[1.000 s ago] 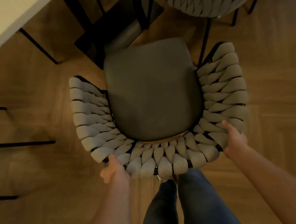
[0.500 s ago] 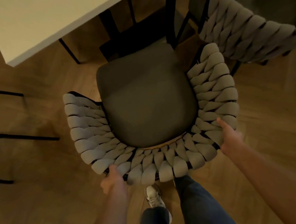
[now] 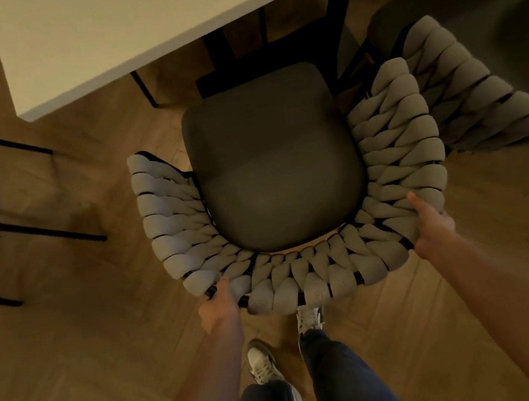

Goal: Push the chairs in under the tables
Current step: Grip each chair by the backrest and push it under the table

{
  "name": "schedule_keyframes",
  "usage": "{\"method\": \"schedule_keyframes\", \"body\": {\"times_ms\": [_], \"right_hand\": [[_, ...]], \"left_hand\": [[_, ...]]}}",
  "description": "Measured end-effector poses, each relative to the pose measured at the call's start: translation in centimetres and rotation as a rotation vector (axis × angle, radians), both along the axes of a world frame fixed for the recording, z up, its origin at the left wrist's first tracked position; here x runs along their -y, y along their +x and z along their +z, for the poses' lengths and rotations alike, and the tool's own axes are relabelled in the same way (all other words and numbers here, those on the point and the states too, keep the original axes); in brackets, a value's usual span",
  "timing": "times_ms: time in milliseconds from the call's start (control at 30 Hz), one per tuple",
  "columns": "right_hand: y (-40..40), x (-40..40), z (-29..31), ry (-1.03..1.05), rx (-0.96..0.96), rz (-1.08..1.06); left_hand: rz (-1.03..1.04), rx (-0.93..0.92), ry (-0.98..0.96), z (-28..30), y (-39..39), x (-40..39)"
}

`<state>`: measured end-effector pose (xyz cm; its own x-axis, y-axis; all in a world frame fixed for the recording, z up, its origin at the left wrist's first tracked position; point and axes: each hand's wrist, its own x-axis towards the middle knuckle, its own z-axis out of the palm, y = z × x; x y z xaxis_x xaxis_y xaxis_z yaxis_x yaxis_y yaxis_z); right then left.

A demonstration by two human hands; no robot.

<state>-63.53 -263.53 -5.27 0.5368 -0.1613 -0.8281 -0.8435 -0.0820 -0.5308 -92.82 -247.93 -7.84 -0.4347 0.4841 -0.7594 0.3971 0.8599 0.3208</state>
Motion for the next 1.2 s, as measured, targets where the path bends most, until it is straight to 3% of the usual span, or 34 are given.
{"method": "schedule_keyframes", "body": {"times_ms": [700, 1200], "right_hand": [[4.7, -2.9, -0.5, -0.012, -0.01, 0.049], [1.3, -2.4, -1.6, -0.02, 0.071, 0.024]], "left_hand": [[-0.129, -0.057, 0.0, -0.5, 3.5, -2.1], [-0.261, 0.163, -0.015, 0.2, 2.3, -2.5]]}}
